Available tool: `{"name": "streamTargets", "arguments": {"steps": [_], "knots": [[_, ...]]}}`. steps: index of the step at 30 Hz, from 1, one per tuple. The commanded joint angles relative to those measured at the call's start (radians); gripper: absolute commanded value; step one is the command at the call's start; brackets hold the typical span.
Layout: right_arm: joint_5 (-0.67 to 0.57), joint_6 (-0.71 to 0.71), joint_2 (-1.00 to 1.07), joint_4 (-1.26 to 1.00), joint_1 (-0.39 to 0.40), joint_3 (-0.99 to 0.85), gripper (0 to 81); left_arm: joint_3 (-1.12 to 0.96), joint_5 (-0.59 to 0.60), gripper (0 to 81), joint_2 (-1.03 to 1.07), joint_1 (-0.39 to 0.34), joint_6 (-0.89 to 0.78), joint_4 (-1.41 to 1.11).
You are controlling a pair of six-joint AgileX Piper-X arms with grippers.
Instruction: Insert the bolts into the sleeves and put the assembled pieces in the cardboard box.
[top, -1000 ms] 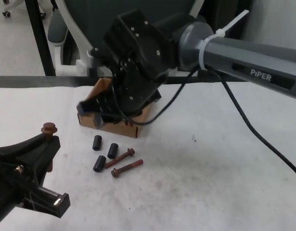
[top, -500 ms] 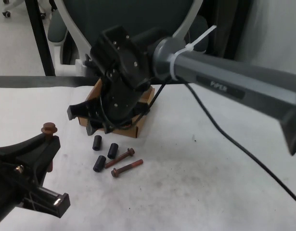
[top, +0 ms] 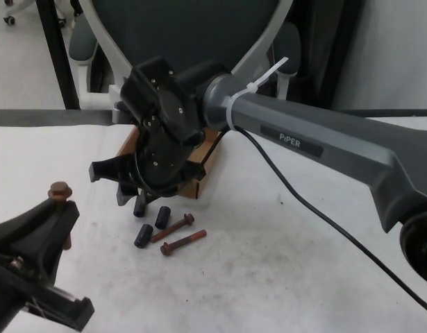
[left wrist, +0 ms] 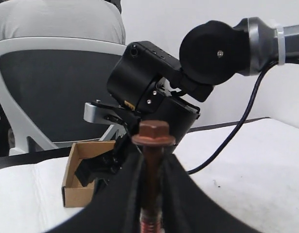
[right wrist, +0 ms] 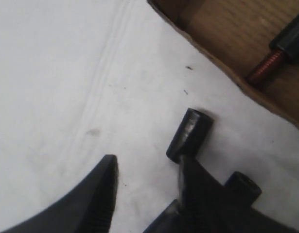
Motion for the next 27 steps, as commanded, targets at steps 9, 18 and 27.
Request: {"name": "streamTargets", "arguments": {"steps": [9,18,27], "knots": [[0.091,0.008,-0.003,-0.008,0.003,-0.013,39.1,-0.014,-0.008,0.8,-0.008,0.001,0.155,0.141],[0.104,0.037,0.044,-0.022,0.003,-0.02,39.1,-0.12,-0.008,0.8,-0.008,0.001,0.148,0.411],[0.104,0.037,0.124,-0.003,0.003,-0.146,39.1,-0.12,-0.008,0.8,-0.008,0.001,0.149,0.404]]}}
